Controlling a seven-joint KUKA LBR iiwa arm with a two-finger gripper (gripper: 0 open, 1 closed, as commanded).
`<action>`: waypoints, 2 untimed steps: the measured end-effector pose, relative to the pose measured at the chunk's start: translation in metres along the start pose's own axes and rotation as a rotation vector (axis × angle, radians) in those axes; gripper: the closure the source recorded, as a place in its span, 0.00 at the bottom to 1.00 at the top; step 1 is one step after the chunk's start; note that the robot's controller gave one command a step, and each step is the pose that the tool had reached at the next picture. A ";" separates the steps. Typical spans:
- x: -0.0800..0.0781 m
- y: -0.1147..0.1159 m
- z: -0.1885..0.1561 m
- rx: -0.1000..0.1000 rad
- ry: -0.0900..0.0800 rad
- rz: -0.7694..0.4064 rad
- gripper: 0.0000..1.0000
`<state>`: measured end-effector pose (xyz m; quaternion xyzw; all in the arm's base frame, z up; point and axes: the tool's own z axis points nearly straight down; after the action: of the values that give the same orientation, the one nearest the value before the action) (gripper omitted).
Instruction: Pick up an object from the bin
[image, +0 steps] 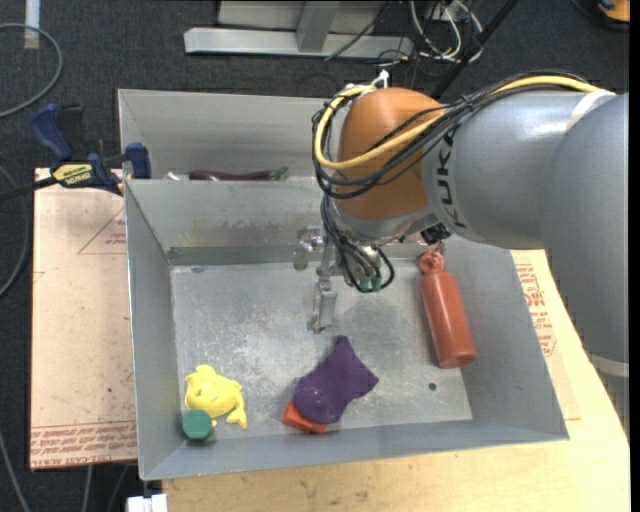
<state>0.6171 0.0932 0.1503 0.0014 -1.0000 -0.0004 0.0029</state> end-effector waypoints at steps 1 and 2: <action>-0.001 0.000 -0.005 -0.001 -0.007 0.001 0.00; 0.024 -0.009 0.014 -0.002 -0.014 -0.089 0.00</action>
Offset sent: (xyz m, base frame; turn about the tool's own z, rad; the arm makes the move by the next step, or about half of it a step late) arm -0.0781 -0.0309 -0.0547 -0.2474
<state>0.5928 0.0841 0.1367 0.0459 -0.9989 -0.0015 -0.0042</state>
